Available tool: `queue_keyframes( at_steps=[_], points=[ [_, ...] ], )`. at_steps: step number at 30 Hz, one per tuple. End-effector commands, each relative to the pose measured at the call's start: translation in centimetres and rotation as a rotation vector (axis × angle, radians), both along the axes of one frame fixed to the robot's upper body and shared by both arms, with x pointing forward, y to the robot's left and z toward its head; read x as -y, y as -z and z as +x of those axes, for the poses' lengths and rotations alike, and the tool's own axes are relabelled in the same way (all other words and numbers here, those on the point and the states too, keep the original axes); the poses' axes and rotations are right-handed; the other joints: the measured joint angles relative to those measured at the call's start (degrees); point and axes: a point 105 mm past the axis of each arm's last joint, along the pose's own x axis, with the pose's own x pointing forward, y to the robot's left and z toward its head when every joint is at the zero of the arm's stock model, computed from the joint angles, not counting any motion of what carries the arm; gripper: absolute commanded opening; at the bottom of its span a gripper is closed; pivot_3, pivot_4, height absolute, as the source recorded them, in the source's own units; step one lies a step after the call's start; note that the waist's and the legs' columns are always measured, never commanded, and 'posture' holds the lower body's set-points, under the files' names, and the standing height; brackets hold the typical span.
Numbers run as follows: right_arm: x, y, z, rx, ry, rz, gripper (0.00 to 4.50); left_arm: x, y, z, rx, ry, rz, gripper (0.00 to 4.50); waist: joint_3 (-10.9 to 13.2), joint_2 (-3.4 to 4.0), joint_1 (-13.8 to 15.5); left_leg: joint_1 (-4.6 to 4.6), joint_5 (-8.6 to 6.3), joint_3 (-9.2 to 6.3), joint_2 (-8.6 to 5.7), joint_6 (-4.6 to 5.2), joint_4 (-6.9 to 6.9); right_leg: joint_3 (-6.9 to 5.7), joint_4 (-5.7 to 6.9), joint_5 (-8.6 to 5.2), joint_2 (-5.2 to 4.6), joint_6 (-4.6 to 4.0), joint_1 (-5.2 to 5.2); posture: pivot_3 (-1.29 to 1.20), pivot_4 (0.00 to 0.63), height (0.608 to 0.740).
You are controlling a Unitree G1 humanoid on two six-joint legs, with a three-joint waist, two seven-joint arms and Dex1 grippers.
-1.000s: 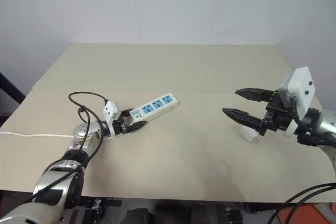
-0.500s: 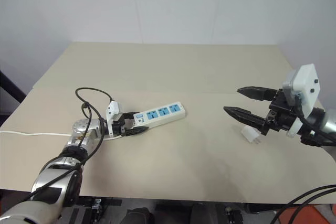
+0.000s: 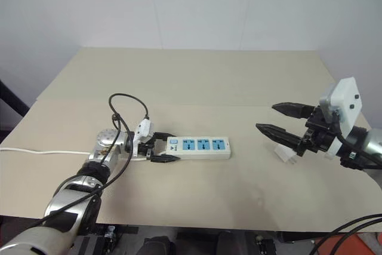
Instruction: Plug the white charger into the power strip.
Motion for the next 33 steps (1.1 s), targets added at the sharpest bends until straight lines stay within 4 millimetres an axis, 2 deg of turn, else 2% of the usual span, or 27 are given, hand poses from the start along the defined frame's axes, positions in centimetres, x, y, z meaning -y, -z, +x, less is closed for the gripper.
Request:
queue_keyframes(
  at_steps=[1,5,11,16,21,26,33],
  points=[
    [1.5,-0.5,0.3,0.026,0.102,-0.052,3.57,0.5,0.0,-0.3,0.046,0.030,0.011,3.29,0.00,0.00,0.03,0.00,0.00,0.00,0.00,0.00,0.00,0.00,0.00,0.00,0.00,0.00,0.00,0.00,0.150,0.740],
    [3.3,0.7,1.9,-0.097,0.251,-0.113,3.57,0.5,0.8,-0.6,0.046,0.028,0.031,3.29,-0.01,0.01,0.00,0.00,0.00,0.02,-0.01,0.00,0.01,0.02,0.00,0.00,-0.02,0.00,0.02,0.00,0.150,0.740],
    [5.0,2.3,3.5,-0.425,0.386,-0.201,3.57,0.3,1.3,-0.6,0.035,0.006,0.037,3.29,-0.03,0.06,-0.14,0.07,0.00,-0.01,0.01,0.01,0.01,-0.01,-0.04,-0.01,-0.01,-0.01,-0.02,0.00,0.150,0.740],
    [4.9,2.9,4.9,-0.592,0.410,-0.241,3.57,0.3,1.2,-0.6,0.023,0.009,0.031,3.29,-0.04,0.07,-0.24,0.04,-0.01,-0.03,0.01,0.01,0.00,-0.03,-0.22,0.00,-0.02,-0.02,-0.12,0.00,0.150,0.740],
    [5.1,4.8,6.4,-0.738,0.446,-0.346,3.57,0.6,1.1,-0.8,0.004,0.028,0.018,3.29,-0.04,0.08,-0.22,-0.13,0.00,0.00,0.00,0.01,0.03,-0.04,-0.05,0.00,-0.06,-0.01,-0.37,0.00,0.150,0.740],
    [5.1,6.1,7.3,-0.832,0.445,-0.454,3.57,0.7,1.3,-1.1,-0.005,0.040,0.021,3.29,-0.09,0.15,-0.32,-0.59,0.01,0.04,-0.02,-0.02,0.11,0.00,0.10,0.01,-0.06,0.00,-0.94,0.00,0.150,0.740],
    [5.1,7.1,8.5,-0.885,0.423,-0.524,3.57,1.0,1.4,-1.3,-0.007,0.047,0.020,3.29,-0.09,0.16,-0.29,-0.83,0.00,0.02,-0.04,0.00,0.33,-0.06,0.10,0.01,-0.08,0.01,-1.06,0.00,0.150,0.740]
  ],
)
